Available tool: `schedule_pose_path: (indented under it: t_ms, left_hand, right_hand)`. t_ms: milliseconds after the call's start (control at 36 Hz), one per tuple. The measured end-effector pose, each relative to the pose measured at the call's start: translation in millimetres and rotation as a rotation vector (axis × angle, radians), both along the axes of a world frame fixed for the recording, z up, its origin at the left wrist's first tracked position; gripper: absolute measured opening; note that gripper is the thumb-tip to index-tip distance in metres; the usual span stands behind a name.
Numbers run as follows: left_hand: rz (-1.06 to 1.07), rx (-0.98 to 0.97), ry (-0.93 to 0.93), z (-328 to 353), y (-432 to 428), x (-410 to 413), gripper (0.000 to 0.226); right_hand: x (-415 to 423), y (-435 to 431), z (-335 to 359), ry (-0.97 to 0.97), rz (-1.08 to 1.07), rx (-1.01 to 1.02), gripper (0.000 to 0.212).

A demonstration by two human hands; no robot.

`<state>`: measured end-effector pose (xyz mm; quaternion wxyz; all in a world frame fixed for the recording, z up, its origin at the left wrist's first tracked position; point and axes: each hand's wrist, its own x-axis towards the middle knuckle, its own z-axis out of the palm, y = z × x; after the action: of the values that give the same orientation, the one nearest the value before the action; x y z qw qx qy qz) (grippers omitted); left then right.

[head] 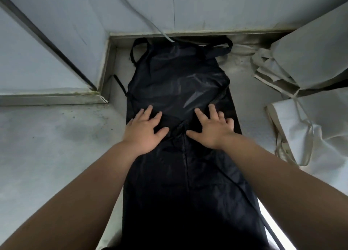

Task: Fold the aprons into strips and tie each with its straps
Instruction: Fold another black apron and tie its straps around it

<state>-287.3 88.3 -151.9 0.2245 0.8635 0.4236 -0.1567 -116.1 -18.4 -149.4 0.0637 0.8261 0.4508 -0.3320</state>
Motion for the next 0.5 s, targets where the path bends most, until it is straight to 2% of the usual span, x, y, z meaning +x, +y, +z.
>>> schedule_pose_path:
  t_ms: [194, 361, 417, 500]
  left_hand:
    - [-0.089, 0.021, 0.05, -11, 26, 19, 0.066]
    - [-0.097, 0.032, 0.031, -10, 49, 38, 0.067]
    - [-0.089, 0.066, -0.013, -8, 46, 37, 0.065]
    - [-0.079, 0.174, -0.161, -4, 33, 29, 0.055]
  right_hand:
    - [15, 21, -10, -0.087, -0.003, 0.047, 0.08]
    - [30, 40, -6, -0.112, -0.082, 0.13, 0.088]
    - [25, 39, -1, -0.132, -0.112, 0.23, 0.084]
    - [14, 33, 1, -0.15, -0.116, 0.354, 0.063]
